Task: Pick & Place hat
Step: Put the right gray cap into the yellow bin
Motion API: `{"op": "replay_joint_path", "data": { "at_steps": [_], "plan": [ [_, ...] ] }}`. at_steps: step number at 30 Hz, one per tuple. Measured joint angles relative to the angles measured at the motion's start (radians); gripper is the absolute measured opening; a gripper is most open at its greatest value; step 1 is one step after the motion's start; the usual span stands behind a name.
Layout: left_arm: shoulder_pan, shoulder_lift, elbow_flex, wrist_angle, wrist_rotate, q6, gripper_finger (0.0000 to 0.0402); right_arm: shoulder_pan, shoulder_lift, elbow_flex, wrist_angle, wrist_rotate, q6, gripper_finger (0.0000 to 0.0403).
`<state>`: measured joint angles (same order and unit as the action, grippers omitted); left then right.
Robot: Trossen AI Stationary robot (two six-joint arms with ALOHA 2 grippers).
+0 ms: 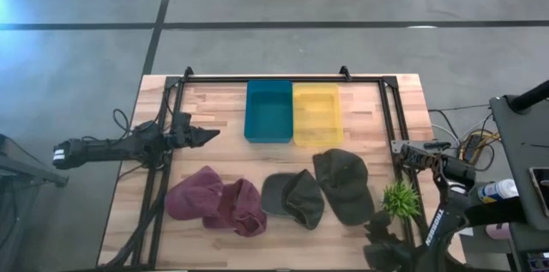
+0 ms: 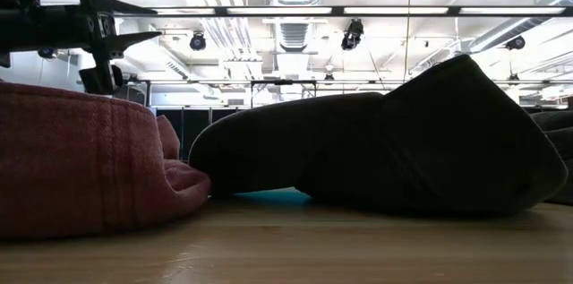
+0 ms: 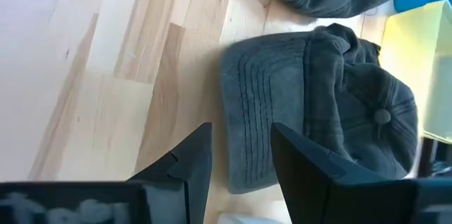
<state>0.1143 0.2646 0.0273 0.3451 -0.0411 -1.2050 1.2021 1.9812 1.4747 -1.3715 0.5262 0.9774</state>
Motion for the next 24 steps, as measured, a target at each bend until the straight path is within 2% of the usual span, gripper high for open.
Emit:
{"op": "replay_joint_path", "data": {
  "at_steps": [7, 16, 24],
  "plan": [
    [0.0, 0.0, 0.0, -0.017, 0.002, 0.002, 0.0122, -0.001, 0.0, -0.045, 0.033, 0.0, 0.001, 0.0139],
    [0.0, 0.0, 0.0, -0.034, 0.003, 0.019, 0.0122, -0.004, 0.018, -0.175, 0.126, 0.005, -0.024, 0.0139],
    [0.0, 0.0, 0.0, -0.035, 0.006, 0.04, 0.0122, -0.043, 0.059, -0.224, 0.119, 0.139, -0.036, 0.0139]
  ]
}}
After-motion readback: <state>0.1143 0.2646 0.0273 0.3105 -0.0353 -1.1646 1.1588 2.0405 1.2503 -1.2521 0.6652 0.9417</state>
